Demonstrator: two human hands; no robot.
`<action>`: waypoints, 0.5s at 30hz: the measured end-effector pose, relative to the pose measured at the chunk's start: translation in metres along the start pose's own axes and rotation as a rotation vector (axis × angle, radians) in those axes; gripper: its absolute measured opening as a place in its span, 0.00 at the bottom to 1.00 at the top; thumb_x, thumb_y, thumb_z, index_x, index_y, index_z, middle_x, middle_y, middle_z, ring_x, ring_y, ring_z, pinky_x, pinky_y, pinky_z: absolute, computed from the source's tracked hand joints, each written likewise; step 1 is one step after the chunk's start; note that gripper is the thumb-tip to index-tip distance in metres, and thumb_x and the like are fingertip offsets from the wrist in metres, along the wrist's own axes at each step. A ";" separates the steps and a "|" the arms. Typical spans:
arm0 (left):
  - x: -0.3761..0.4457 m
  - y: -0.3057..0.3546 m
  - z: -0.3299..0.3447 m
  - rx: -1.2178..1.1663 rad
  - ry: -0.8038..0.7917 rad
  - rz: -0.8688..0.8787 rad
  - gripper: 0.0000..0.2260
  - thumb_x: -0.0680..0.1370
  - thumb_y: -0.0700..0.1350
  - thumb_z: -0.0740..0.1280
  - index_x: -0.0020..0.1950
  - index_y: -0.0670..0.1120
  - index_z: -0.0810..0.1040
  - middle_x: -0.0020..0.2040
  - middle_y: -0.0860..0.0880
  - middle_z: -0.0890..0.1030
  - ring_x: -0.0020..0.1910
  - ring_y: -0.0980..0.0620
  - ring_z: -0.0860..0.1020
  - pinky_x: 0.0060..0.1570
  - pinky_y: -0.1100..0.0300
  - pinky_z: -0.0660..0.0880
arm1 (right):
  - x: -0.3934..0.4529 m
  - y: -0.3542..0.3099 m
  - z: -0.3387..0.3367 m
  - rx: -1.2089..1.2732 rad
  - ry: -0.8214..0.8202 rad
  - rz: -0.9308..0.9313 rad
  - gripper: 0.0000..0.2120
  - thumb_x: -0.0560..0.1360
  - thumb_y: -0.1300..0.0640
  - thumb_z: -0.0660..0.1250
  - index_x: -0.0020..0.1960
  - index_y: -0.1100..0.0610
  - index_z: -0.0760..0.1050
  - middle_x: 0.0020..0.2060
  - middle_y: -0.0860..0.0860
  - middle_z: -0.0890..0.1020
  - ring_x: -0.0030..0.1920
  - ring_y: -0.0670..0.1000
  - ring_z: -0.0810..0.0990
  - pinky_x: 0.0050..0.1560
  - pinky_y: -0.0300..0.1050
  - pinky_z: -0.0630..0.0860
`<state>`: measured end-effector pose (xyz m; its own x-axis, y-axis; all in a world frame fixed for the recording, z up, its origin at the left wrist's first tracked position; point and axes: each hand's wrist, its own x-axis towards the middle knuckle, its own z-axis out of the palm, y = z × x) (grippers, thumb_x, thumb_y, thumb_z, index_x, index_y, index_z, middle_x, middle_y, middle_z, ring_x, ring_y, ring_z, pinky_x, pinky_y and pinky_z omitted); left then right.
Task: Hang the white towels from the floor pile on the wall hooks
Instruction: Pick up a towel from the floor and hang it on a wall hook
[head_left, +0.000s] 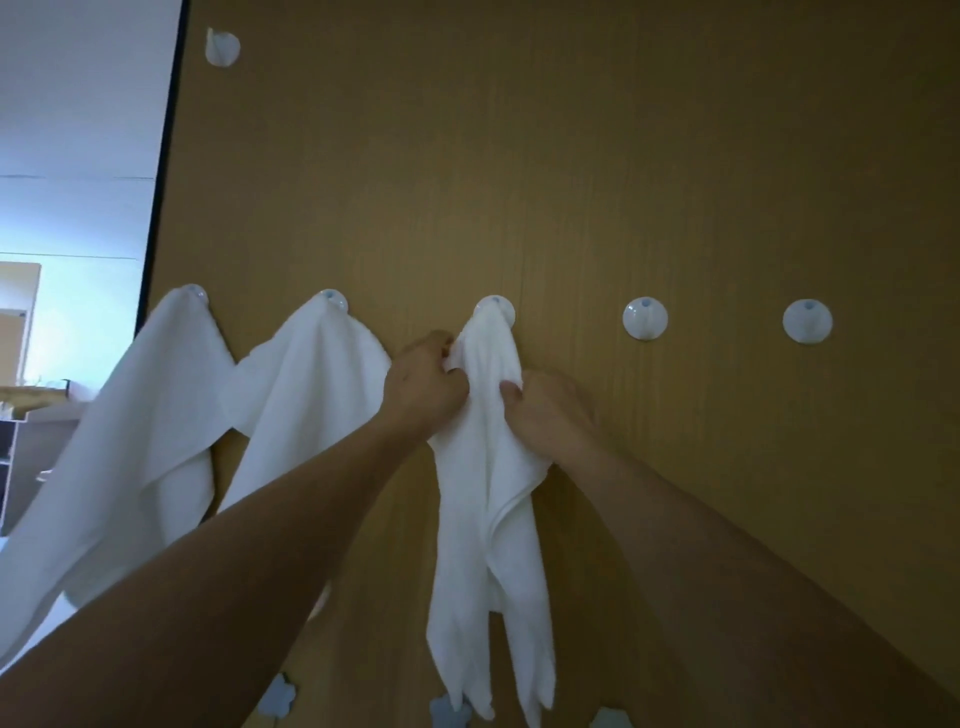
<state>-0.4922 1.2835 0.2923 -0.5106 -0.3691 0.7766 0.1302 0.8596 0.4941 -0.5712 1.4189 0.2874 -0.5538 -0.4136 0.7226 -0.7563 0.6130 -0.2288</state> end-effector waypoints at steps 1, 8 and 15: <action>-0.006 -0.001 -0.002 0.043 0.006 -0.007 0.21 0.77 0.41 0.62 0.70 0.44 0.71 0.63 0.46 0.78 0.61 0.46 0.76 0.59 0.52 0.72 | -0.005 0.002 0.001 0.028 -0.020 0.026 0.16 0.83 0.45 0.54 0.47 0.55 0.73 0.37 0.48 0.75 0.36 0.47 0.75 0.33 0.42 0.66; -0.043 -0.001 -0.022 0.193 -0.046 0.046 0.23 0.78 0.45 0.62 0.74 0.47 0.68 0.71 0.45 0.72 0.69 0.45 0.70 0.66 0.48 0.71 | -0.042 -0.002 -0.010 0.091 -0.051 0.156 0.19 0.80 0.40 0.58 0.54 0.55 0.74 0.46 0.50 0.79 0.44 0.51 0.79 0.41 0.46 0.73; -0.077 0.008 -0.041 0.159 -0.084 0.170 0.23 0.77 0.45 0.64 0.72 0.47 0.71 0.69 0.44 0.73 0.67 0.43 0.71 0.62 0.48 0.73 | -0.105 -0.025 -0.047 -0.020 -0.041 0.196 0.17 0.79 0.43 0.60 0.56 0.56 0.76 0.49 0.51 0.81 0.48 0.54 0.80 0.51 0.51 0.78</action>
<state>-0.4171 1.3050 0.2522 -0.5621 -0.1894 0.8051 0.0882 0.9541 0.2861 -0.4780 1.4786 0.2480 -0.7035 -0.3122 0.6384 -0.6262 0.6971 -0.3492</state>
